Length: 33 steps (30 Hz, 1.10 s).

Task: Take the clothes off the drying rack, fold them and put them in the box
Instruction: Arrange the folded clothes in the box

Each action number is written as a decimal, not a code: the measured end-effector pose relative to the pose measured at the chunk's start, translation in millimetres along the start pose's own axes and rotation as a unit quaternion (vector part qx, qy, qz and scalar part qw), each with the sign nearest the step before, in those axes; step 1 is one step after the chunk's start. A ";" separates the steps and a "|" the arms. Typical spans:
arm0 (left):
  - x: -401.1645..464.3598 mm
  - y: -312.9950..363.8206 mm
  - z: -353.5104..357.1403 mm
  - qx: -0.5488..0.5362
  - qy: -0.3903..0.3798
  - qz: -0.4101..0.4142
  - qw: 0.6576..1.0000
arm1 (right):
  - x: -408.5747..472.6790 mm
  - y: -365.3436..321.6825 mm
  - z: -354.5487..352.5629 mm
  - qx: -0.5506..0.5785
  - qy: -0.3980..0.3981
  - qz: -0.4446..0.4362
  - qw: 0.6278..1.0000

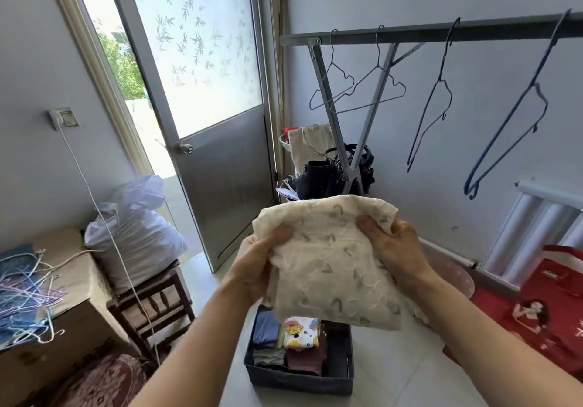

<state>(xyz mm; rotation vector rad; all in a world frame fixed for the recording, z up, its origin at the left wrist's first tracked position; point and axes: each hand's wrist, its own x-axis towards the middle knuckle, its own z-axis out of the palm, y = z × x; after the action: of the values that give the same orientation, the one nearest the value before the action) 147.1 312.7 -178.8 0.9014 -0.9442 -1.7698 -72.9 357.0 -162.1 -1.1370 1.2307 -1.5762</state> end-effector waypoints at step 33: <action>146.3 -127.7 -172.5 0.245 0.318 0.024 0.916 | 108.2 266.6 100.7 -0.084 -0.010 0.185 0.979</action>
<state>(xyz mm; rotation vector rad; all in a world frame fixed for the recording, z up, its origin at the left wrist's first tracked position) 203.0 176.8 -393.1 1.6321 -0.9585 -1.0703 14.7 179.1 -393.6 -0.9556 1.4877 -1.1971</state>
